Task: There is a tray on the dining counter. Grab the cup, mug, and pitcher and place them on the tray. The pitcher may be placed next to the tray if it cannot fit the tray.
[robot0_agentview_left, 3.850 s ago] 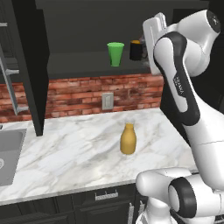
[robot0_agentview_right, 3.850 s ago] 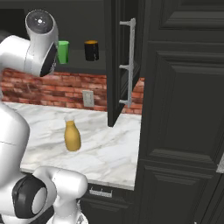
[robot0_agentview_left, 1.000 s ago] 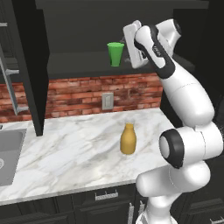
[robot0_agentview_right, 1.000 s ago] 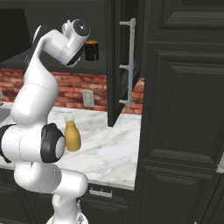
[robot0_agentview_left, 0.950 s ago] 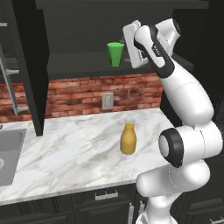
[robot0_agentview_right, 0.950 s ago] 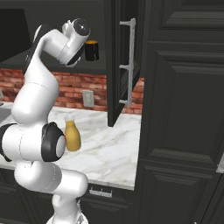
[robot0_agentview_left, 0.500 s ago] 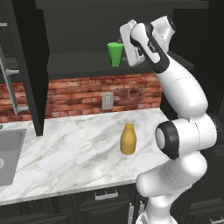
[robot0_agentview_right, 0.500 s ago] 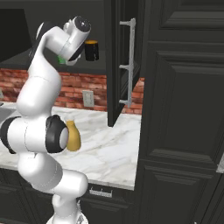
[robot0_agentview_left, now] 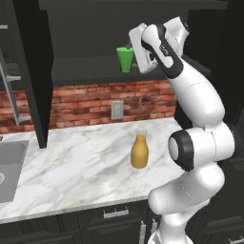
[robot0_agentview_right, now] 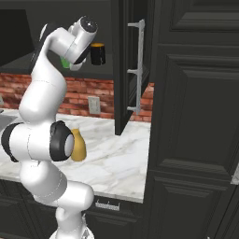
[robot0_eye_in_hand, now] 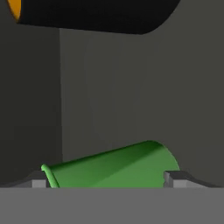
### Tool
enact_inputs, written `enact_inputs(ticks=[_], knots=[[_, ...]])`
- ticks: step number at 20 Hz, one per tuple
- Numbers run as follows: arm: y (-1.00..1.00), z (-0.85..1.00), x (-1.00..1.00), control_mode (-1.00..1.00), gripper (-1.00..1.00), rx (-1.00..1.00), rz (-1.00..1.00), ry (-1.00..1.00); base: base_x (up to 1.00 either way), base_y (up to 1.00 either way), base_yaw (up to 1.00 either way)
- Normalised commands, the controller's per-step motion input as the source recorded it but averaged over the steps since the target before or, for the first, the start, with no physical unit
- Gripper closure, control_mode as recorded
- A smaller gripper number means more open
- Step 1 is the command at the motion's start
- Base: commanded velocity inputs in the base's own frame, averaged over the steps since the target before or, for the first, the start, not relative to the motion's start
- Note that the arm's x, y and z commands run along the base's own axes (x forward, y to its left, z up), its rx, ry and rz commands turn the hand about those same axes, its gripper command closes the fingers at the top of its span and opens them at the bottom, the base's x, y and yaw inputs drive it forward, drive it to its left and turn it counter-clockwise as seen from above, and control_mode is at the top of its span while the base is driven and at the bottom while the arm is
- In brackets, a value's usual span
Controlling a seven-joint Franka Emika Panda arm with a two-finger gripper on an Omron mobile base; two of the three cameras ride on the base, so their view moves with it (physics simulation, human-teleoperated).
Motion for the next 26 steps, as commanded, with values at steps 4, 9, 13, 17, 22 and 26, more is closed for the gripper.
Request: enact_inputs(ticks=[4, 9, 13, 17, 22, 26], knots=[[0.04, -0.12, 0.0, -1.0, 1.0, 0.0, 0.0, 0.01, 0.0, 0.0, 0.0], [0.0, -0.04, -0.02, -1.0, 1.0, 0.0, 0.0, 0.0, 0.0, 0.0, 0.0], [-0.04, -0.12, -0.07, -1.0, 1.0, 0.07, -0.03, -0.1, 0.0, 0.0, 0.0], [-0.11, -0.04, -0.09, -1.0, 1.0, 0.13, -0.08, -0.15, 0.0, 0.0, 0.0], [-0.04, -0.05, -0.07, -1.0, 1.0, 0.12, -0.12, -0.18, 0.0, 0.0, 0.0], [0.0, 0.0, -0.22, -1.0, 1.0, 0.04, -0.13, -0.15, 0.0, 0.0, 0.0]])
